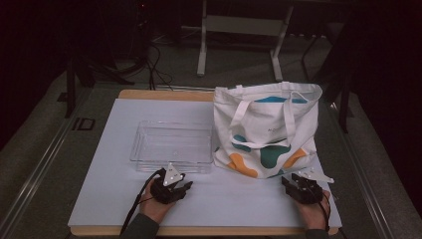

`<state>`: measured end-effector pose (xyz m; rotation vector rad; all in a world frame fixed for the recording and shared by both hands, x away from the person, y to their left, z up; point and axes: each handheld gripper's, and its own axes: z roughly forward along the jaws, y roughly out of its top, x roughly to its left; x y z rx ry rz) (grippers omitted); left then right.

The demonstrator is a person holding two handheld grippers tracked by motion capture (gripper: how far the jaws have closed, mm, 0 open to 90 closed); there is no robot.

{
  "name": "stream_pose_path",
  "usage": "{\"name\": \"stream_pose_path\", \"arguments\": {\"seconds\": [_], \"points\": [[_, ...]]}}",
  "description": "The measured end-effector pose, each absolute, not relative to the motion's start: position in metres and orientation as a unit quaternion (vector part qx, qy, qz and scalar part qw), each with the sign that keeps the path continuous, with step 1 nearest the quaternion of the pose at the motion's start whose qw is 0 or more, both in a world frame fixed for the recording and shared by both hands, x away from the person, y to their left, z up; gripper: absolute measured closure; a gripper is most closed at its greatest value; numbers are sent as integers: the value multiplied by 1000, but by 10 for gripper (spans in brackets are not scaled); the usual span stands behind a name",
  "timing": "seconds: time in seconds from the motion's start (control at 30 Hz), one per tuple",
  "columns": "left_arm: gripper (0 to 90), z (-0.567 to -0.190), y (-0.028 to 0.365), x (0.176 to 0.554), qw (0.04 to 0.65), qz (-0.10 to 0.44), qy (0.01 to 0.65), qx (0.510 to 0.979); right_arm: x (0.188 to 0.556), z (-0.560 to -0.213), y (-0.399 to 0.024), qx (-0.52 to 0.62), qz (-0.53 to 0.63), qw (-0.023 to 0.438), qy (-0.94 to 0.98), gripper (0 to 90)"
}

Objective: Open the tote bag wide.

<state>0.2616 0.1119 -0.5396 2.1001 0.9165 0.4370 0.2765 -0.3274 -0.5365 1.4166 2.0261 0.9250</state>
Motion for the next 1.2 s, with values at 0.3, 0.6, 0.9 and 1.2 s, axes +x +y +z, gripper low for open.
{"name": "stream_pose_path", "arguments": {"seconds": [0.3, 0.6, 0.9, 1.2], "points": [[587, -539, 112, 262, 401, 155, 345, 834, 277, -536, -328, 519, 342, 246, 744, 542], [604, -525, 109, 254, 418, 150, 316, 838, 272, -527, -327, 515, 352, 247, 742, 572], [638, -505, 106, 247, 427, 135, 293, 845, 265, -510, -331, 511, 368, 243, 738, 563], [590, -486, 98, 253, 424, 129, 279, 852, 266, -492, -337, 498, 378, 239, 743, 700]]}}
